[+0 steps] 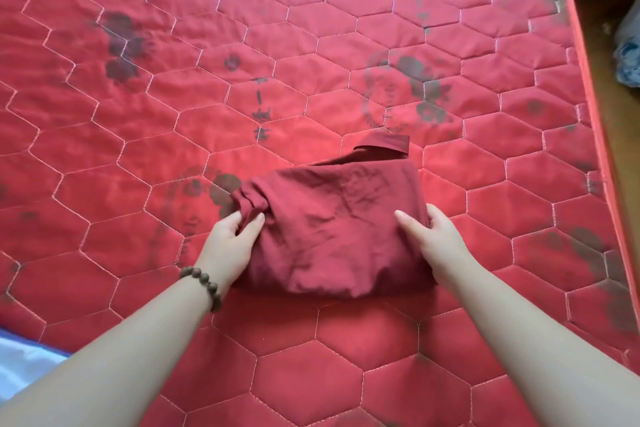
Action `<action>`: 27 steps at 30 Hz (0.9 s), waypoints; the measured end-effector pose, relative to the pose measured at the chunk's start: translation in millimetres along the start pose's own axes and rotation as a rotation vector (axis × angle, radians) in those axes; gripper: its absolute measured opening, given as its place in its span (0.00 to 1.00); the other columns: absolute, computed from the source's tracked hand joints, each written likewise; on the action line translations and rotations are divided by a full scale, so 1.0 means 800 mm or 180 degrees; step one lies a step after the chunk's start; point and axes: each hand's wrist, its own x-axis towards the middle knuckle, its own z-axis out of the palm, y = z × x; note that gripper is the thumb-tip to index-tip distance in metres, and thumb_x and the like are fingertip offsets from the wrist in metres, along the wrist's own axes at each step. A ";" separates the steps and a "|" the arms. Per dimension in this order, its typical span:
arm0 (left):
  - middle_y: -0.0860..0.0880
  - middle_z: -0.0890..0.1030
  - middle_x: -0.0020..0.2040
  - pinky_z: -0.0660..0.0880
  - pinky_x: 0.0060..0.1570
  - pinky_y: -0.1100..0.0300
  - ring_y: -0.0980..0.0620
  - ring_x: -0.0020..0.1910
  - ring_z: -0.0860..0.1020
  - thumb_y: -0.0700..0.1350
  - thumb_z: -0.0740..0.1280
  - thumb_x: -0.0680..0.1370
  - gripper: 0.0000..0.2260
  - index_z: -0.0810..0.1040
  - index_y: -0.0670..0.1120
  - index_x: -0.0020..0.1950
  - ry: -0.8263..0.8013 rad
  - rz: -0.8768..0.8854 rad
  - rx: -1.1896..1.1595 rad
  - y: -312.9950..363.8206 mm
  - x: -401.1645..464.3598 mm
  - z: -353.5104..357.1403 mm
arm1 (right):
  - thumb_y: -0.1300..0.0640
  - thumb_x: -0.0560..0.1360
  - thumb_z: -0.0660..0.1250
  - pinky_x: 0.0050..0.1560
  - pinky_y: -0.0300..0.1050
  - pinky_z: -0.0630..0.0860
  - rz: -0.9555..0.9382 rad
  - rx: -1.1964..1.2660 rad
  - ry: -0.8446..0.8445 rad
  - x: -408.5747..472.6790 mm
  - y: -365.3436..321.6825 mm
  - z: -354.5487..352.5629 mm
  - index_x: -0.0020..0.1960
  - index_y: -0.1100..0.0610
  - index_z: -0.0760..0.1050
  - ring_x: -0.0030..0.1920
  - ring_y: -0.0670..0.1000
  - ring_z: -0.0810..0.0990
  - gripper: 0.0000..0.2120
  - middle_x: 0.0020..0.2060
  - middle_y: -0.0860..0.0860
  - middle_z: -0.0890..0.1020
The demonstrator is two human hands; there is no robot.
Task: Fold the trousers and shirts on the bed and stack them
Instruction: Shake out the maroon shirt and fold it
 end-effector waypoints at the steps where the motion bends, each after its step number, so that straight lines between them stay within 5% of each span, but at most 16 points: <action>1: 0.53 0.84 0.46 0.76 0.54 0.53 0.53 0.49 0.80 0.45 0.65 0.79 0.07 0.82 0.53 0.45 0.0050 0.0019 -0.0129 0.006 0.003 0.002 | 0.53 0.74 0.71 0.48 0.42 0.76 -0.0043 -0.0038 0.0030 0.003 -0.006 0.004 0.52 0.53 0.77 0.48 0.46 0.82 0.09 0.47 0.48 0.84; 5: 0.56 0.85 0.48 0.77 0.48 0.65 0.59 0.48 0.81 0.51 0.66 0.76 0.07 0.83 0.61 0.48 0.0131 0.0314 -0.0649 0.027 0.014 0.001 | 0.60 0.76 0.68 0.48 0.30 0.73 -0.0930 -0.0305 0.0248 0.006 -0.031 0.003 0.55 0.52 0.77 0.48 0.40 0.80 0.08 0.49 0.46 0.83; 8: 0.53 0.85 0.50 0.77 0.51 0.61 0.55 0.52 0.81 0.54 0.67 0.75 0.08 0.83 0.57 0.49 0.0315 0.0215 -0.1007 0.030 0.029 -0.002 | 0.61 0.77 0.66 0.50 0.29 0.73 -0.1257 -0.0037 0.0430 0.020 -0.050 0.002 0.56 0.53 0.77 0.48 0.38 0.80 0.09 0.50 0.46 0.83; 11: 0.51 0.84 0.49 0.76 0.55 0.54 0.52 0.52 0.81 0.48 0.67 0.77 0.05 0.81 0.50 0.50 0.0303 -0.0124 -0.0678 0.014 0.039 0.003 | 0.59 0.78 0.65 0.47 0.32 0.72 -0.0881 -0.0360 0.0487 0.039 -0.039 0.009 0.55 0.52 0.76 0.47 0.41 0.79 0.07 0.50 0.47 0.82; 15: 0.56 0.80 0.37 0.71 0.40 0.70 0.66 0.35 0.75 0.42 0.66 0.77 0.05 0.77 0.48 0.41 0.0593 0.0386 0.0620 0.001 0.046 0.006 | 0.59 0.78 0.63 0.44 0.36 0.67 -0.0678 -0.0958 0.0634 0.056 -0.022 0.011 0.53 0.56 0.77 0.47 0.49 0.78 0.06 0.46 0.48 0.81; 20: 0.46 0.79 0.36 0.70 0.39 0.64 0.48 0.35 0.74 0.45 0.67 0.77 0.09 0.75 0.41 0.42 0.0770 0.0617 0.0946 0.001 0.051 0.007 | 0.58 0.78 0.63 0.48 0.51 0.71 -0.0580 -0.1375 0.0974 0.056 -0.013 0.015 0.48 0.65 0.74 0.46 0.59 0.77 0.09 0.44 0.57 0.81; 23: 0.42 0.79 0.36 0.71 0.42 0.50 0.40 0.38 0.75 0.46 0.67 0.77 0.11 0.74 0.39 0.42 0.0754 0.0656 0.1083 0.001 0.052 0.009 | 0.59 0.78 0.61 0.41 0.51 0.65 -0.0378 -0.1375 0.1110 0.043 -0.001 0.018 0.44 0.67 0.71 0.42 0.61 0.74 0.11 0.39 0.60 0.79; 27: 0.45 0.80 0.41 0.71 0.43 0.52 0.40 0.42 0.77 0.49 0.67 0.77 0.10 0.74 0.42 0.48 0.0738 0.0566 0.1536 0.017 0.056 0.008 | 0.58 0.79 0.60 0.36 0.47 0.54 -0.0163 -0.1277 0.1014 0.019 0.007 0.018 0.41 0.65 0.67 0.38 0.58 0.70 0.12 0.34 0.54 0.73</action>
